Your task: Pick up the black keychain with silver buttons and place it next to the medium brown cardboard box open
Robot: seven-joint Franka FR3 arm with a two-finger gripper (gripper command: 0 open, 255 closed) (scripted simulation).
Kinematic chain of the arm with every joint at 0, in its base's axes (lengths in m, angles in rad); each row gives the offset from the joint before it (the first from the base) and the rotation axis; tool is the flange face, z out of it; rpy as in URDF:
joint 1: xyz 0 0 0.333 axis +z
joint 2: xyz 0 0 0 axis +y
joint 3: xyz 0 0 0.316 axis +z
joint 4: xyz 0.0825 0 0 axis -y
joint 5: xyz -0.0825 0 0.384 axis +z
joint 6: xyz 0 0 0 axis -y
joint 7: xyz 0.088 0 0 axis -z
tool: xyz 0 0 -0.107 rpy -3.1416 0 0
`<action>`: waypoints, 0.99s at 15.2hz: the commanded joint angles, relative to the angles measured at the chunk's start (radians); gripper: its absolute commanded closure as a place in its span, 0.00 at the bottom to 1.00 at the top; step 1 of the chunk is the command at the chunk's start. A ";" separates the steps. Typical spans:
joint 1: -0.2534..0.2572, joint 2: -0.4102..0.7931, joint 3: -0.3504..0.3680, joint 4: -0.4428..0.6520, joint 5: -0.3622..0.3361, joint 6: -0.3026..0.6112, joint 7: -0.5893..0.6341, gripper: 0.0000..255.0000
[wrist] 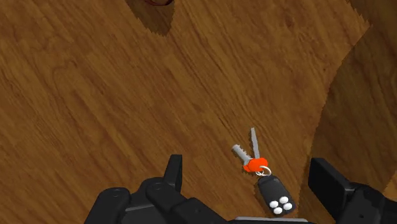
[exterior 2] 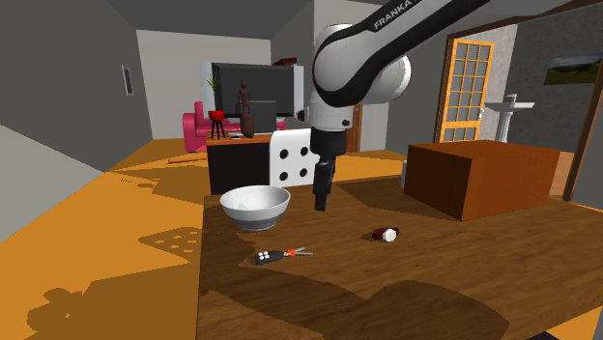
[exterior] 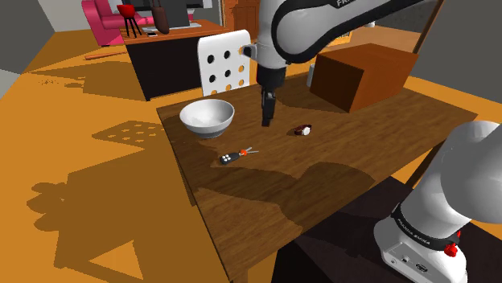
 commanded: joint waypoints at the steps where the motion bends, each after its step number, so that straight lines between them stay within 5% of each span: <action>1: 0.018 0.058 0.010 0.006 0.003 0.052 -0.041 0.00; 7: 0.068 0.226 0.051 0.047 0.003 0.173 -0.139 0.00; 15: 0.069 0.298 0.053 0.016 -0.012 0.274 -0.128 0.00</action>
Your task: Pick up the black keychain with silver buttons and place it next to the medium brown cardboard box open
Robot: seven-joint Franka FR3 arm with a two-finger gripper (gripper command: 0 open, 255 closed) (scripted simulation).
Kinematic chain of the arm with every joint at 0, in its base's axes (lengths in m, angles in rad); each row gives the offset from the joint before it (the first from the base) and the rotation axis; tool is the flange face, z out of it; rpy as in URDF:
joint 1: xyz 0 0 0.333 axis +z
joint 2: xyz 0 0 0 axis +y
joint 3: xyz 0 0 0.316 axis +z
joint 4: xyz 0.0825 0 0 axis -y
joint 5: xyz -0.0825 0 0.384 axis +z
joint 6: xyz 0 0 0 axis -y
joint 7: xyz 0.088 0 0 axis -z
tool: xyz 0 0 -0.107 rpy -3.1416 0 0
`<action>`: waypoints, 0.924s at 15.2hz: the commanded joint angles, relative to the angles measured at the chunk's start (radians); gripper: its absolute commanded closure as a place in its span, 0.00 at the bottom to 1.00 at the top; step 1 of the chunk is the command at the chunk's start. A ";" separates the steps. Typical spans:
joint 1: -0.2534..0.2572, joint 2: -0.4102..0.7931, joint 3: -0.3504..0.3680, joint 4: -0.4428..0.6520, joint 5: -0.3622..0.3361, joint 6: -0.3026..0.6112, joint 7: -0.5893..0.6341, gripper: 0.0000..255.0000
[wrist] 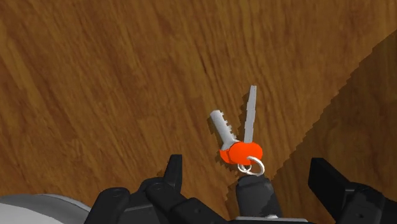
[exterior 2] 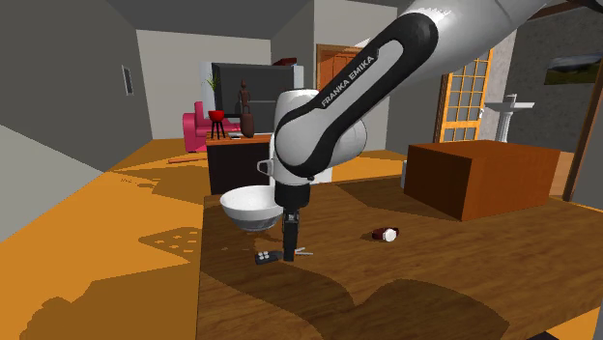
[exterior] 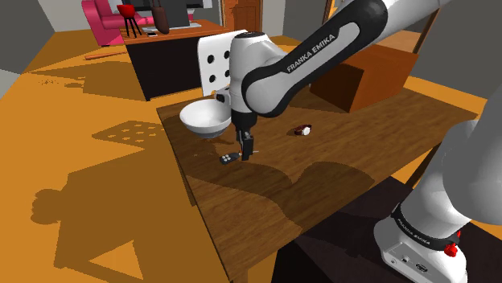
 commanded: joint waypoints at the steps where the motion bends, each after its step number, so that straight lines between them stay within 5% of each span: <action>1: -0.001 0.009 -0.001 -0.006 -0.002 0.015 -0.001 0.00; 8: -0.001 0.009 -0.001 -0.006 -0.002 0.015 -0.001 0.00; 9: -0.001 0.009 -0.001 -0.006 -0.002 0.015 -0.001 1.00; 14: -0.001 0.008 -0.001 -0.007 -0.002 0.015 -0.001 1.00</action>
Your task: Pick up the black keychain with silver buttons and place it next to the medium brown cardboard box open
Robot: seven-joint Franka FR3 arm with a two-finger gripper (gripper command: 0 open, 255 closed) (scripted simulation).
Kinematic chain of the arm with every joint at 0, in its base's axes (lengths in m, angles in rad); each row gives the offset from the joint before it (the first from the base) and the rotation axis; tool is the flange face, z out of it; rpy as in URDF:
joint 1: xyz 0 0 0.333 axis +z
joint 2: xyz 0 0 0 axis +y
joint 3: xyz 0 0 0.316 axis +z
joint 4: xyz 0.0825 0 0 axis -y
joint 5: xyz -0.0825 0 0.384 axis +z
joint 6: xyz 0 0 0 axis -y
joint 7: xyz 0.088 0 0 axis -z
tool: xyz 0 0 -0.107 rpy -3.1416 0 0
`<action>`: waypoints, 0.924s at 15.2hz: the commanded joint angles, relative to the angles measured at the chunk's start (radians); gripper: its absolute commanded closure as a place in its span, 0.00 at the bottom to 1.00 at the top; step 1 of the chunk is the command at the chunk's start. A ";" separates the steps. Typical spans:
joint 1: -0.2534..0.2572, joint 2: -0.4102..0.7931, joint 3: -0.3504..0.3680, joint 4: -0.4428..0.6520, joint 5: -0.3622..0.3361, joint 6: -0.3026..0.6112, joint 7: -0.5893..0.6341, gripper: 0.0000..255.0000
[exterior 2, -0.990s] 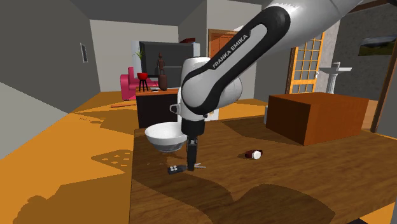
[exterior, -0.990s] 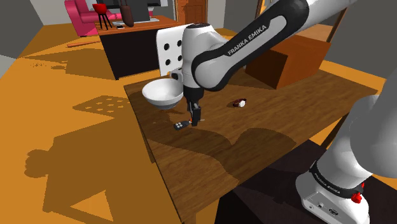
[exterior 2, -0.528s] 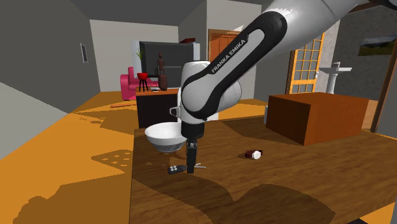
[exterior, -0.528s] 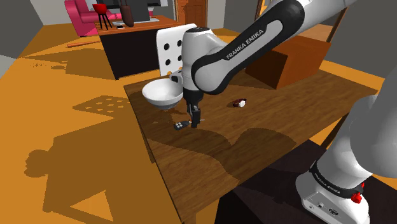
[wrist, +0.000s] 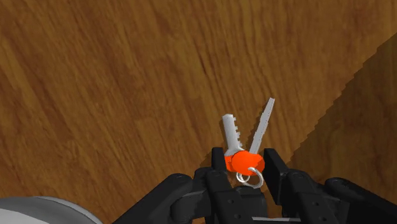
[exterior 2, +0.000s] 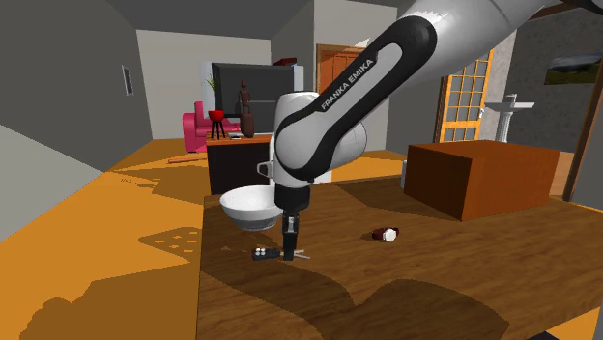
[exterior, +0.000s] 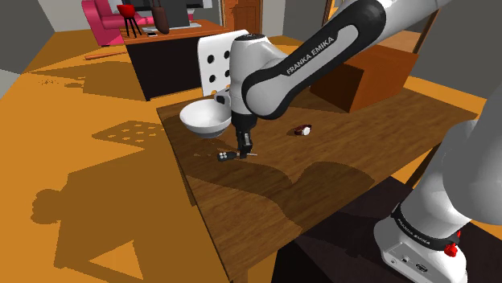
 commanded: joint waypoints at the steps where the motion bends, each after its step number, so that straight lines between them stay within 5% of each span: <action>1: -0.001 0.001 -0.002 -0.001 -0.001 0.000 0.000 1.00; 14: -0.002 -0.079 -0.003 0.055 0.016 -0.135 -0.010 1.00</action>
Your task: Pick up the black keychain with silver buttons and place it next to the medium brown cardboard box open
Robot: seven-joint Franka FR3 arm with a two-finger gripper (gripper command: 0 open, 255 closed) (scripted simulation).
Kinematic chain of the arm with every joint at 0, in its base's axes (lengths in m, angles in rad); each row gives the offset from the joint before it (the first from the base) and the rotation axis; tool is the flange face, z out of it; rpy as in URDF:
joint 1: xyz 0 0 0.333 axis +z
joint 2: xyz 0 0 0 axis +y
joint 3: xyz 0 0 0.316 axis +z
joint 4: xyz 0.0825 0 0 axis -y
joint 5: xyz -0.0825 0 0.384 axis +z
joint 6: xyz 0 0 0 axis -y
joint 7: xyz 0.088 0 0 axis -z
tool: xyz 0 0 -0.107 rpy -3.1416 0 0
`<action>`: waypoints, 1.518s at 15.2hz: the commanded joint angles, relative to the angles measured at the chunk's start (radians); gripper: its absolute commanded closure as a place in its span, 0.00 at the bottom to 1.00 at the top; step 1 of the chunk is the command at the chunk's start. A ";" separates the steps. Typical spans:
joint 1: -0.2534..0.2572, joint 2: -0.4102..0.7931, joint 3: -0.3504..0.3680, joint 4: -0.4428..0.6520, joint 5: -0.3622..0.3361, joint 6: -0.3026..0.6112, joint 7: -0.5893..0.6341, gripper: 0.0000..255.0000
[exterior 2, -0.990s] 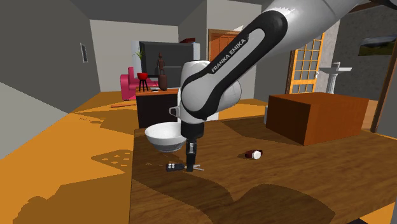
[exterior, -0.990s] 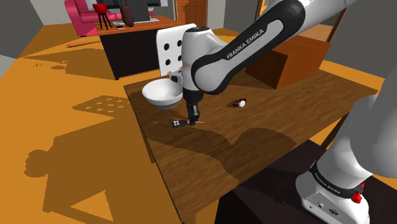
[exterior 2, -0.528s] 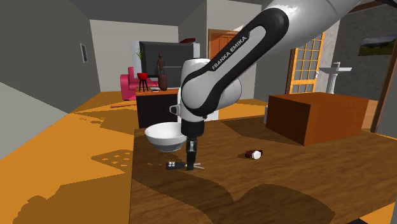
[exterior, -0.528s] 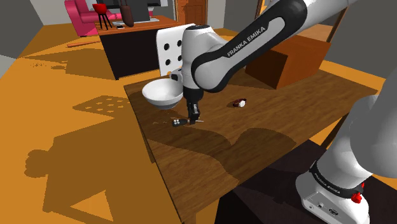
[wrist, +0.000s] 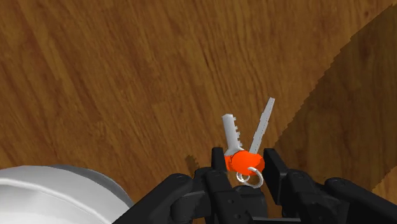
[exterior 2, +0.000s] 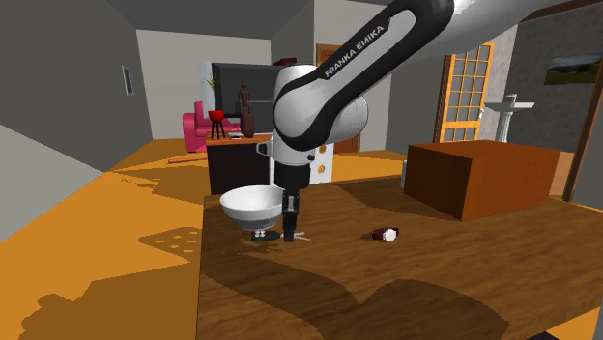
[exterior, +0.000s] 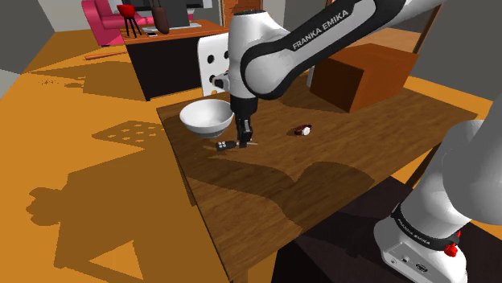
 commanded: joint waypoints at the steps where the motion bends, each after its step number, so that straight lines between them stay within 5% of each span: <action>1: -0.001 -0.017 -0.001 0.014 0.003 -0.031 -0.003 1.00; 23: -0.003 -0.115 -0.010 0.214 0.014 -0.328 -0.008 1.00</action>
